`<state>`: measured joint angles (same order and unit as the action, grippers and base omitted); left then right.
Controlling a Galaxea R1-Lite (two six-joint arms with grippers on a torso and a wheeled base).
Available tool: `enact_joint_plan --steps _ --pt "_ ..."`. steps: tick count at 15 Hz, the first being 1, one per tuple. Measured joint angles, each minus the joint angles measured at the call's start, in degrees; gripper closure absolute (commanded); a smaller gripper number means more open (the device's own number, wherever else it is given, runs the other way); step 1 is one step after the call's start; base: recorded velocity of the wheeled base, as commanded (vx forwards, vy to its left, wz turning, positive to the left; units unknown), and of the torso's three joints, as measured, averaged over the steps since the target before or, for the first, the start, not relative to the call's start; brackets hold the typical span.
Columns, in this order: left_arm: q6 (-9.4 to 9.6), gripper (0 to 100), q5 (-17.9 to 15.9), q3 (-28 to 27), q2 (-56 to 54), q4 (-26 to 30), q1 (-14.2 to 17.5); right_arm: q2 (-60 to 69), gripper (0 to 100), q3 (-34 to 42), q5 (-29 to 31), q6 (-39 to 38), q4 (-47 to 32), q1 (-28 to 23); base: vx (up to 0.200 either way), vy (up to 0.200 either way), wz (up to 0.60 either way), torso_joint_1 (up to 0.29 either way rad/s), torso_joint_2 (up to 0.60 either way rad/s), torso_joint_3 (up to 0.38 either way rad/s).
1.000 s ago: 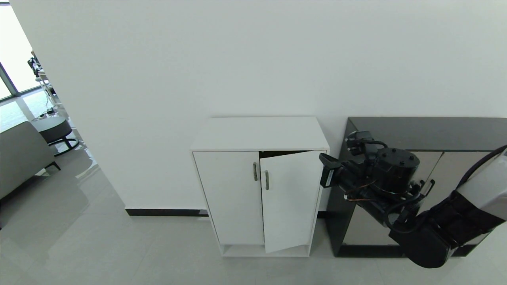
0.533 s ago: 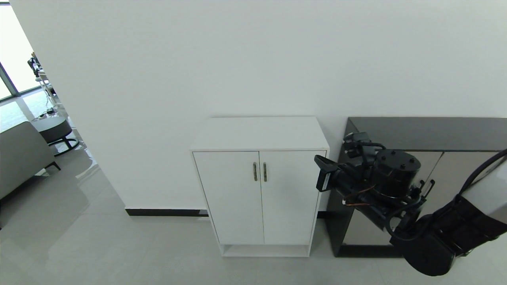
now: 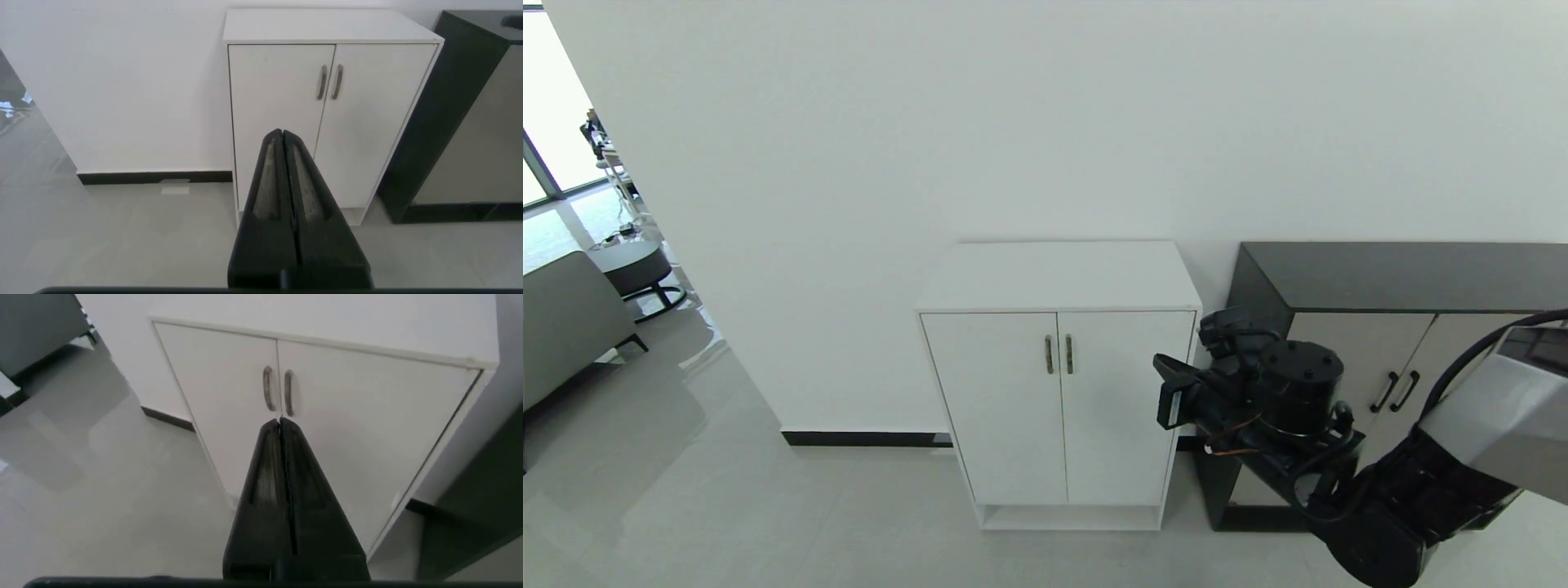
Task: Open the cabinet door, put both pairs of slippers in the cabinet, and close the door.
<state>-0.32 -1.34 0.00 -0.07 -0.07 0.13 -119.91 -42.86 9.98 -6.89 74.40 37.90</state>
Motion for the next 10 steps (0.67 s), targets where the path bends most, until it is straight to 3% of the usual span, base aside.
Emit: enact_joint_plan --steps 3,10 --pt "0.00 100 0.0 0.0 0.0 0.0 0.0 -3.8 100 -2.6 6.6 0.0 -0.3 1.1 0.200 0.000 0.00 0.001 0.00 0.005" --pt "0.00 100 0.0 0.0 0.0 0.0 0.0 -10.7 100 -3.3 6.9 -0.1 -0.6 2.3 0.200 0.000 0.00 0.004 0.00 0.004"
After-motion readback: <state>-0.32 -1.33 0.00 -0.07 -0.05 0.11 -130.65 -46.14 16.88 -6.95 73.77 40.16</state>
